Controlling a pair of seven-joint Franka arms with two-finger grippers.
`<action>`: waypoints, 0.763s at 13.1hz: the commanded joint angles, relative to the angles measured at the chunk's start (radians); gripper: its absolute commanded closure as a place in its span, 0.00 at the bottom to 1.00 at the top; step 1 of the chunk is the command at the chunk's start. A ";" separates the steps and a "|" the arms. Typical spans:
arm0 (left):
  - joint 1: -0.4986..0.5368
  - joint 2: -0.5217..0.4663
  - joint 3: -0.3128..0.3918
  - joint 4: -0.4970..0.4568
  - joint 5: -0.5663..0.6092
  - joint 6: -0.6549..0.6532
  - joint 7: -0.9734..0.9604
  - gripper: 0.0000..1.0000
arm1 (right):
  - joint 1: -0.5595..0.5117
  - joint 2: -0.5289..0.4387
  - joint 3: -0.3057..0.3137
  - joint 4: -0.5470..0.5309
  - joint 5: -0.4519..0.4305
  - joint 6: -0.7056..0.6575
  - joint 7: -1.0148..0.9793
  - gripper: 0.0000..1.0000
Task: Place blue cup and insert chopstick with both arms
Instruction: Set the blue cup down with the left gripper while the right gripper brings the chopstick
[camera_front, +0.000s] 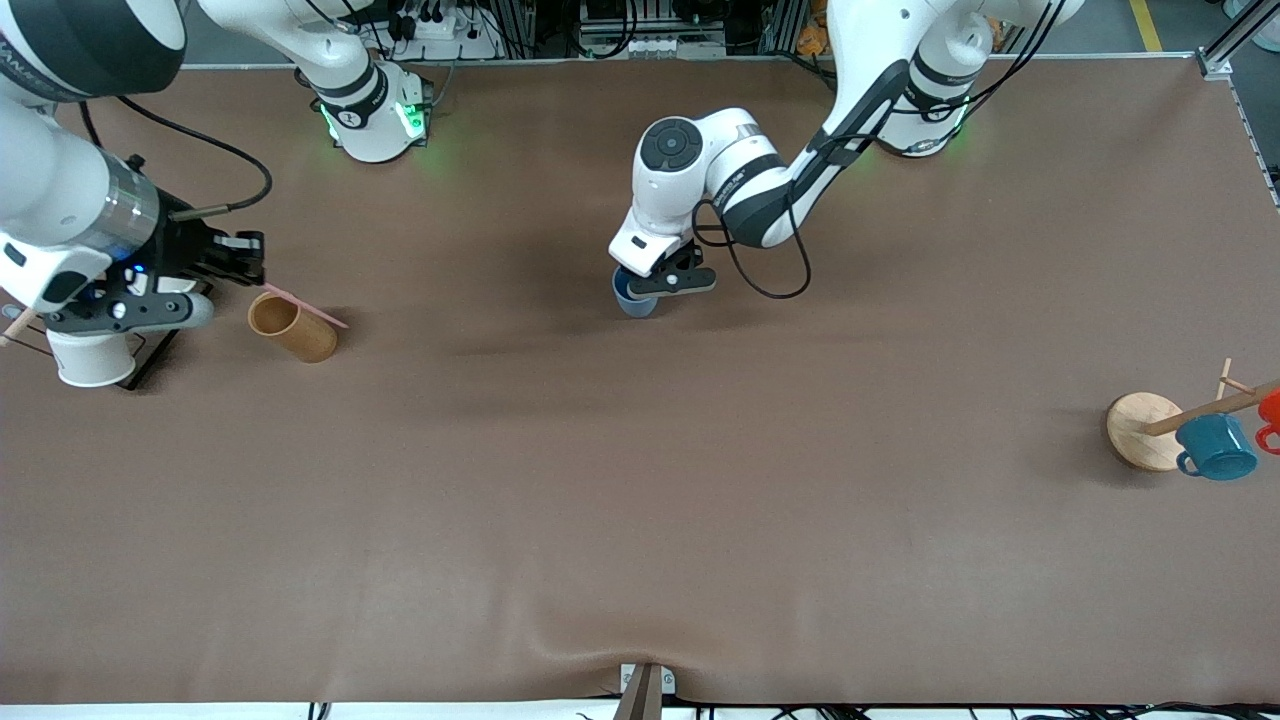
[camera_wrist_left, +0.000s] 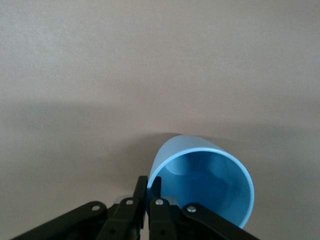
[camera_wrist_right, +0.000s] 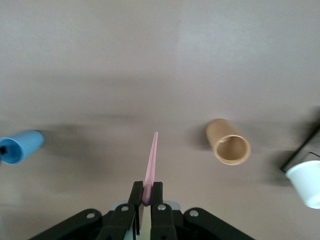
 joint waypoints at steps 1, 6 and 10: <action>-0.007 0.012 0.008 0.021 0.028 -0.004 -0.036 0.26 | 0.020 0.049 0.002 0.030 0.066 0.036 0.083 1.00; 0.051 -0.096 0.005 0.082 -0.001 -0.147 -0.047 0.00 | 0.143 0.061 0.002 -0.013 0.135 0.046 0.377 1.00; 0.102 -0.110 0.006 0.300 -0.021 -0.413 -0.015 0.00 | 0.301 0.061 0.037 -0.012 0.136 0.091 0.707 1.00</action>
